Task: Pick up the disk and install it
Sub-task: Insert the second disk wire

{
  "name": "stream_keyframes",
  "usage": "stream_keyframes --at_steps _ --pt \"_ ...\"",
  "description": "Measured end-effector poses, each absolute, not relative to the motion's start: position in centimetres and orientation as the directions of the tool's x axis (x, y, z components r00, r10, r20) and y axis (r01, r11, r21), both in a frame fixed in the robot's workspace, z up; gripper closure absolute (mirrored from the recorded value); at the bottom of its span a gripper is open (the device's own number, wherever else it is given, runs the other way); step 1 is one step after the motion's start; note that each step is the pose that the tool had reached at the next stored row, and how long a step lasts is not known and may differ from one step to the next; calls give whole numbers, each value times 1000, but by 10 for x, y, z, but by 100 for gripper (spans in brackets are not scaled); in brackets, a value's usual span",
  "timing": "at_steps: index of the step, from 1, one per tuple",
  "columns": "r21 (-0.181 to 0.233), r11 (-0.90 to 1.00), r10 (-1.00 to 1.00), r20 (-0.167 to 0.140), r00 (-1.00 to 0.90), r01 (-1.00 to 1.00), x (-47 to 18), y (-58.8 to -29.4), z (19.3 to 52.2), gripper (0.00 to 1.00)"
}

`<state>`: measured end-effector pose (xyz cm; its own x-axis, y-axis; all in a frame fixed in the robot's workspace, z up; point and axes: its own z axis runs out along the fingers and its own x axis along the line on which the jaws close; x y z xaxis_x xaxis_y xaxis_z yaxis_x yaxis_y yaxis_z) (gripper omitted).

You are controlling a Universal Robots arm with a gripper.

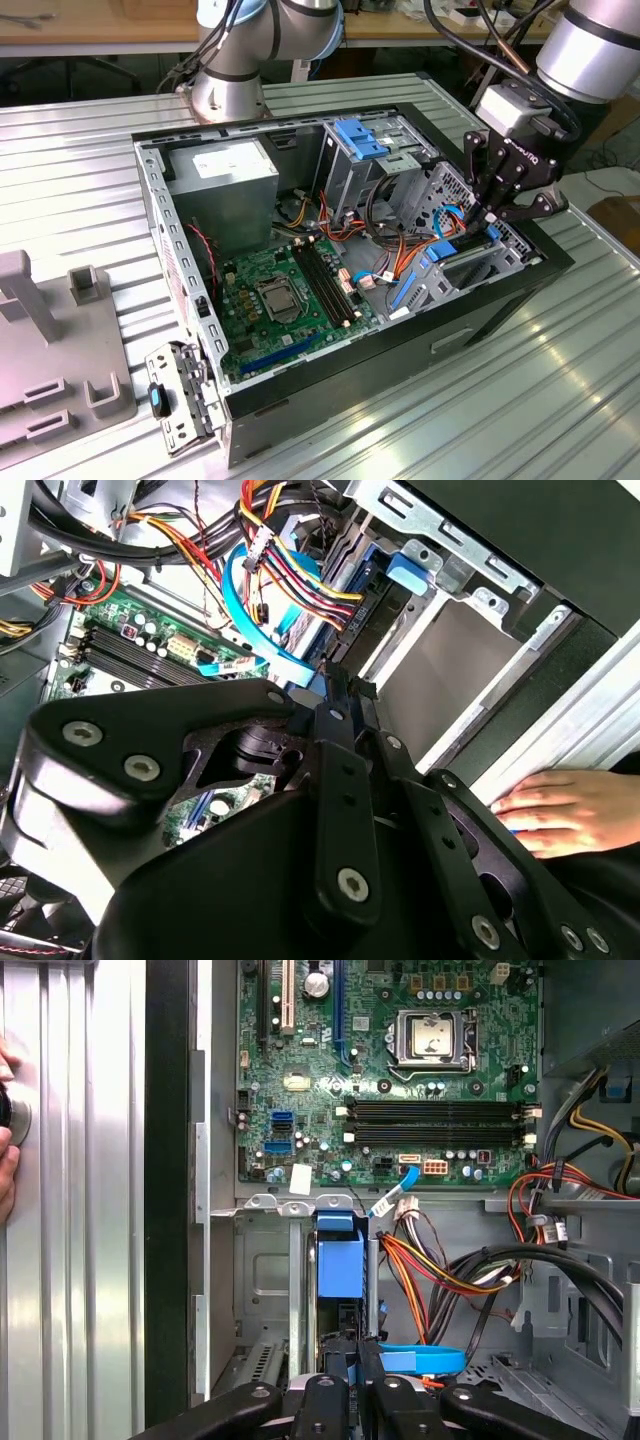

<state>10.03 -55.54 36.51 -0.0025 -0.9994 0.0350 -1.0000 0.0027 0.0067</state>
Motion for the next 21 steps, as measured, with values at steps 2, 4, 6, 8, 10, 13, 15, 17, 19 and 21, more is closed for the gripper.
stream_keyframes --at_steps 2,4,6,8,10,13,15,17,19,21 --pt "7 3 -999 35 -2 -1000 100 -555 365 84" --pt "6 3 -999 35 -3 -1000 100 -555 365 84" --pt "5 3 -999 35 -3 -1000 100 -555 365 84" --pt "4 4 -999 35 -4 -1000 100 -555 364 84" --pt "3 7 -999 32 -7 -1000 100 -555 363 84" --pt "-10 8 -1000 16 -8 -1000 100 -555 362 84" --pt "-21 7 -1000 15 -8 -1000 99 -556 362 84" --pt "-23 6 -1000 11 -6 -1000 99 -556 361 84" --pt "-26 6 -1000 -1 -6 -1000 98 -557 361 84" --pt "-30 7 -1000 -30 -6 -1000 98 -558 360 84"
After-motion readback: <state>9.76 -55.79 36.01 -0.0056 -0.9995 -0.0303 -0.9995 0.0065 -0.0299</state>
